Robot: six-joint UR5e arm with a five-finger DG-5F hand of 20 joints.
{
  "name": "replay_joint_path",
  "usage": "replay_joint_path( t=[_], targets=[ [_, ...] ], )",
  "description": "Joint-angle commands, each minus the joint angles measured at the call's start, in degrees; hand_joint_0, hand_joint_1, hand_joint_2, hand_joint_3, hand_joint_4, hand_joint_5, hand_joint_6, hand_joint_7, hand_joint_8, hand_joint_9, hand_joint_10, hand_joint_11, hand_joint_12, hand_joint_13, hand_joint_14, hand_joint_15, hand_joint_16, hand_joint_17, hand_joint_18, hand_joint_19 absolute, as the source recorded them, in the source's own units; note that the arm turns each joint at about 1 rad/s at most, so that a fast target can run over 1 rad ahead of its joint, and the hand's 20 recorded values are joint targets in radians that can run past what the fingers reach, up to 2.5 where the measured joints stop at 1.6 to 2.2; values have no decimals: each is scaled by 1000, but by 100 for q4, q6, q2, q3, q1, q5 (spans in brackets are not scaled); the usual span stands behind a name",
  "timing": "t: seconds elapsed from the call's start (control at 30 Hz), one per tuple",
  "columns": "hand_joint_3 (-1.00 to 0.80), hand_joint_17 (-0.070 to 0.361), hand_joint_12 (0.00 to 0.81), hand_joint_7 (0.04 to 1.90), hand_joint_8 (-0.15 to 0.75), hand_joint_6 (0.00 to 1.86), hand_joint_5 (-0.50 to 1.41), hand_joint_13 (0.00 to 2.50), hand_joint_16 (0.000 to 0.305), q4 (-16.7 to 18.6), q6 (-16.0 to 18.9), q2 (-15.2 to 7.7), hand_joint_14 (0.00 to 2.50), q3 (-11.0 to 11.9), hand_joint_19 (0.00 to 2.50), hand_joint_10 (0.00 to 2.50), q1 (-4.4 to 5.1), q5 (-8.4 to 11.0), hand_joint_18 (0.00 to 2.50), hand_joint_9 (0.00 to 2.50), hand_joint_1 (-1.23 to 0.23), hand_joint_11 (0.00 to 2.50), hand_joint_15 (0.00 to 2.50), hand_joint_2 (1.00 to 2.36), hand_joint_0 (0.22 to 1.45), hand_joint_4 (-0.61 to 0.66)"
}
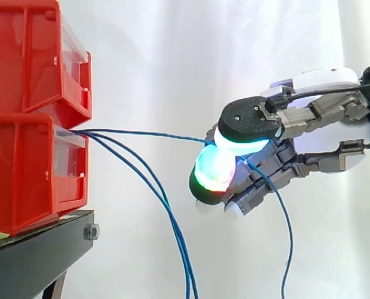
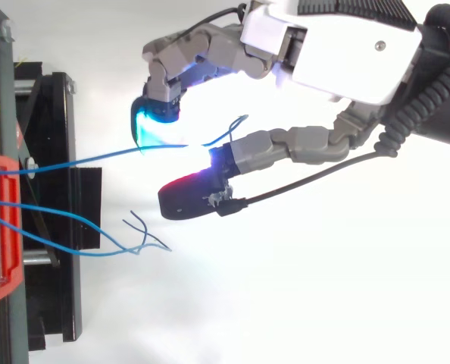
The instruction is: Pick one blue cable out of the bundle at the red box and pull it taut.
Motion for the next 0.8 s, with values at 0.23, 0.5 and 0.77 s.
replay_joint_path(
  t=[0.23,0.5,0.77],
  targets=[
    [-253,123,386,961,383,905,-161,398,55,-23,34,0,8,0,312,12,0,-9,446,706,-590,524,212,1015,592,166],
    [-95,134,406,967,408,937,-153,442,60,-23,34,0,8,0,275,8,0,0,513,748,-666,561,216,1016,598,155],
    [-372,127,391,903,380,893,-172,393,56,-23,60,0,8,-9,317,11,0,0,446,702,-647,542,218,1009,550,190]
  ],
)
